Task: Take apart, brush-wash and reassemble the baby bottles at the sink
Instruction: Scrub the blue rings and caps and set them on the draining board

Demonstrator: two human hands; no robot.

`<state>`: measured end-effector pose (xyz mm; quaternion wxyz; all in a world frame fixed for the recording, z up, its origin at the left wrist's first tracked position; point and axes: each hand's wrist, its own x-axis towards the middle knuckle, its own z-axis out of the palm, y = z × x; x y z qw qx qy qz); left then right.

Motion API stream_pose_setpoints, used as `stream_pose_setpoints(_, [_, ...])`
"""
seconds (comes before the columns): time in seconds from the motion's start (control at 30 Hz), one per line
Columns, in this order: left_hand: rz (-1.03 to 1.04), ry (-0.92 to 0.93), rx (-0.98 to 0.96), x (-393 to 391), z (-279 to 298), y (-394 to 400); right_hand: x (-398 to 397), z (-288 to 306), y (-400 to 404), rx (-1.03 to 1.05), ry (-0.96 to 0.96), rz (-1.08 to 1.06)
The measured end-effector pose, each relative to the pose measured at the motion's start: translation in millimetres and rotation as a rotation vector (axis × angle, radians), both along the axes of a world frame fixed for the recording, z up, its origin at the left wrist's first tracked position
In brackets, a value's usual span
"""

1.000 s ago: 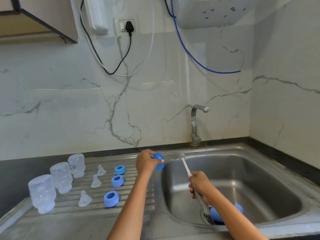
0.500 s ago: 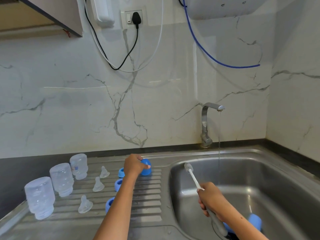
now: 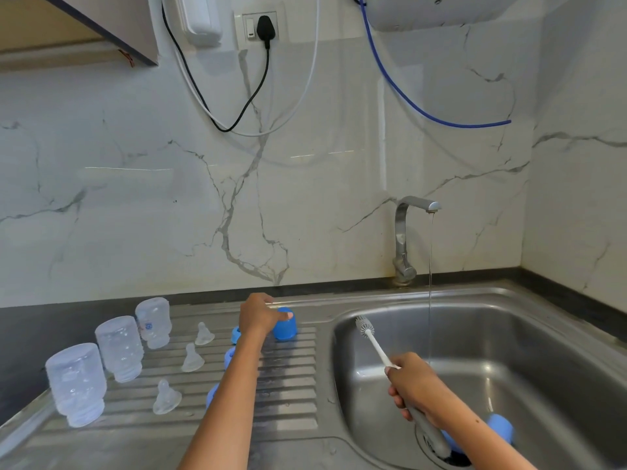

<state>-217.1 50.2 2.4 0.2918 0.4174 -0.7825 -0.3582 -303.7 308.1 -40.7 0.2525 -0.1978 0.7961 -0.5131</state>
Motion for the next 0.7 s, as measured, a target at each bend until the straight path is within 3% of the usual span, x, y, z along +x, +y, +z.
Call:
stream_pose_setpoints(0.27, [-0.024,0.088,-0.103,-19.5,10.7,19.6,-17.9,6.5,9.0,0.040,-0.099,-0.064])
stream_pose_setpoints(0.43, [-0.074,0.027,-0.239,-47.2,5.1,49.1,-55.6,34.4,63.3,0.061,-0.116,-0.156])
stream_pose_setpoints(0.53, [0.008,0.015,-0.313,-57.0,6.1,57.6,-86.3,32.1,109.2,0.069,-0.079,-0.268])
stream_pose_setpoints(0.7, [0.118,-0.178,-0.401,-48.5,-8.2,55.6,-112.5,10.5,141.5,0.114,-0.034,-0.397])
